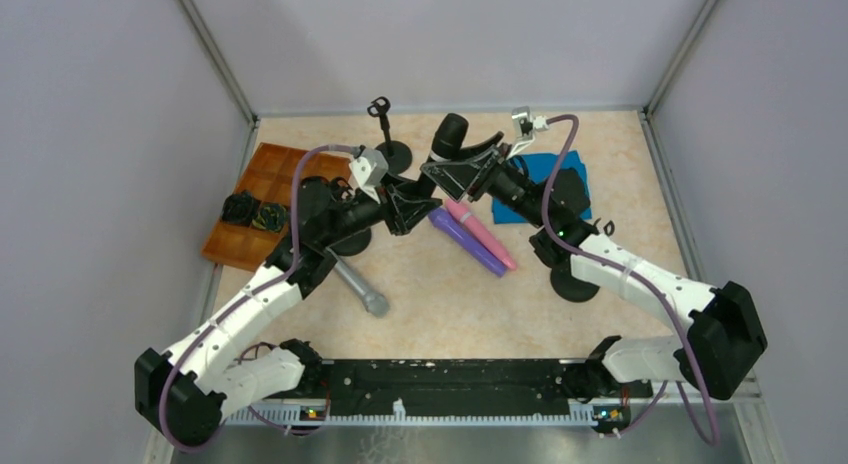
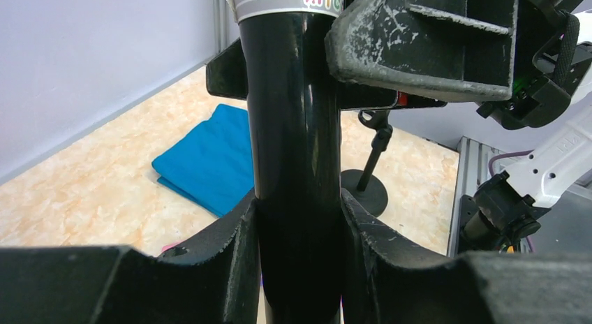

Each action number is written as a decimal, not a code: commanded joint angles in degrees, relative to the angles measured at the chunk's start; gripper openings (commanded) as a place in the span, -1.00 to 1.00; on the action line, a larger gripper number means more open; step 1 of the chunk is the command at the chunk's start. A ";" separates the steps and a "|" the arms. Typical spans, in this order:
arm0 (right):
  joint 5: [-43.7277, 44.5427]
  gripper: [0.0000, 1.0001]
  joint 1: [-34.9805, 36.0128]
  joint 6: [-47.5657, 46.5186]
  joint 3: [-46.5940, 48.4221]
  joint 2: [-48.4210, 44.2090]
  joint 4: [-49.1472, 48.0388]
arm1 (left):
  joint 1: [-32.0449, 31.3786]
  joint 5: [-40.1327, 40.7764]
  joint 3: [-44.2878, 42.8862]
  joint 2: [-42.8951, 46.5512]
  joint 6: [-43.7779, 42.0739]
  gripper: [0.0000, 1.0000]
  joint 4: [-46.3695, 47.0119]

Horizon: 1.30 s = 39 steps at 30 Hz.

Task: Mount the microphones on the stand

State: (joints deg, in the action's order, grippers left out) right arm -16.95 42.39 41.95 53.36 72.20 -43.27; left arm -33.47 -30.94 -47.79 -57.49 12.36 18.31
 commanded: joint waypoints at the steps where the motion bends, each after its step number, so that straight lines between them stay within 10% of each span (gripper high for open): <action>1: 0.50 0.16 0.47 -1.09 2.47 0.81 -1.90 | -0.13 0.70 0.74 1.45 0.56 -0.75 4.54; 7: 1.21 -0.65 0.47 -0.95 2.71 0.85 -1.49 | -0.11 4.62 2.24 3.62 0.23 -0.55 3.42; 10: 1.41 -0.97 0.49 -1.67 2.47 0.39 -1.26 | -0.18 9.06 2.96 5.31 0.25 0.62 1.22; 12: 2.40 -1.00 0.43 -4.35 3.01 -0.81 2.16 | -0.15 12.54 3.42 6.89 -0.14 0.96 -1.09; 30: 21.33 -1.00 -0.09 -25.52 2.35 -11.57 33.92 | 0.28 58.66 7.13 11.72 10.90 0.94 -29.34; 39: 20.88 -1.00 -0.09 -26.09 0.34 -12.26 35.21 | 0.30 55.70 15.19 13.41 12.37 0.97 -23.81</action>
State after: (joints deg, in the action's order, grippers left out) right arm 3.27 42.59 16.97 53.32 61.17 -6.66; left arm -33.34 25.23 -35.75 -44.82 23.59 -10.07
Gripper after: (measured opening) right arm 0.382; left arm 0.984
